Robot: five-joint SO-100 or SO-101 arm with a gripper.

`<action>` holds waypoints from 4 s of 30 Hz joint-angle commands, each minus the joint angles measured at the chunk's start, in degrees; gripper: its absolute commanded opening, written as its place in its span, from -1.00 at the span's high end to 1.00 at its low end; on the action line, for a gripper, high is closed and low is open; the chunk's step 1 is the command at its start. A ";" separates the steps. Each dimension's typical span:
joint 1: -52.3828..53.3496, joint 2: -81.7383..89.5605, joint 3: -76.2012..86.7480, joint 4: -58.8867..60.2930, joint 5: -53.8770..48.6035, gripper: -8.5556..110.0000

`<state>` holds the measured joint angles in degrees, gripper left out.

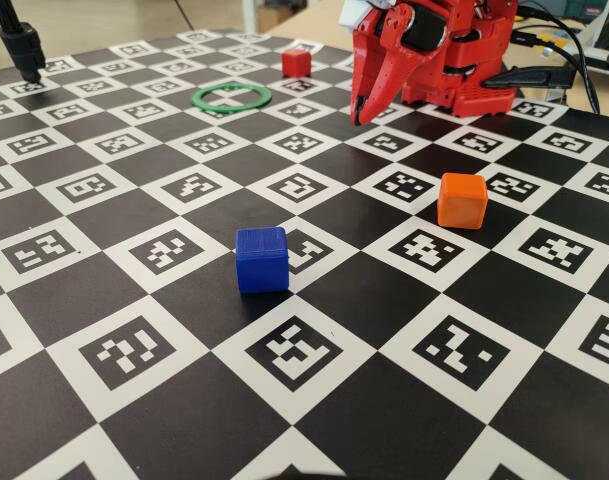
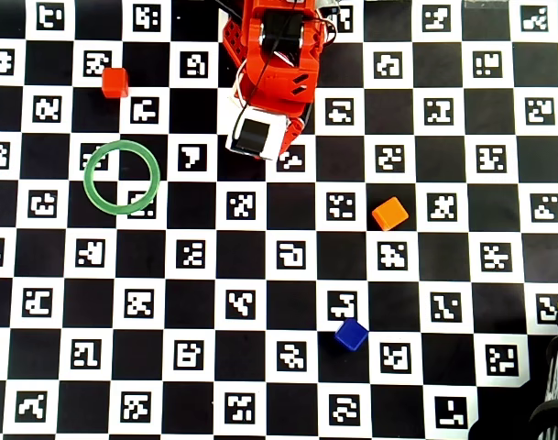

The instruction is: Grab the red cube then put it in the green circle then put the blue cube on top and finally the orange cube on top

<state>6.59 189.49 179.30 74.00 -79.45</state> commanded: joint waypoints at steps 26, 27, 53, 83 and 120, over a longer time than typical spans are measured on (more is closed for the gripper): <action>0.26 2.90 2.90 2.81 -0.35 0.94; 0.26 2.90 2.90 2.81 -0.35 0.94; 0.26 2.90 2.90 2.81 -0.35 0.94; 0.26 2.90 2.90 2.81 -0.35 0.94; -3.25 -37.71 -37.00 -0.26 18.90 0.92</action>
<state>3.16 159.43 155.21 71.89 -65.57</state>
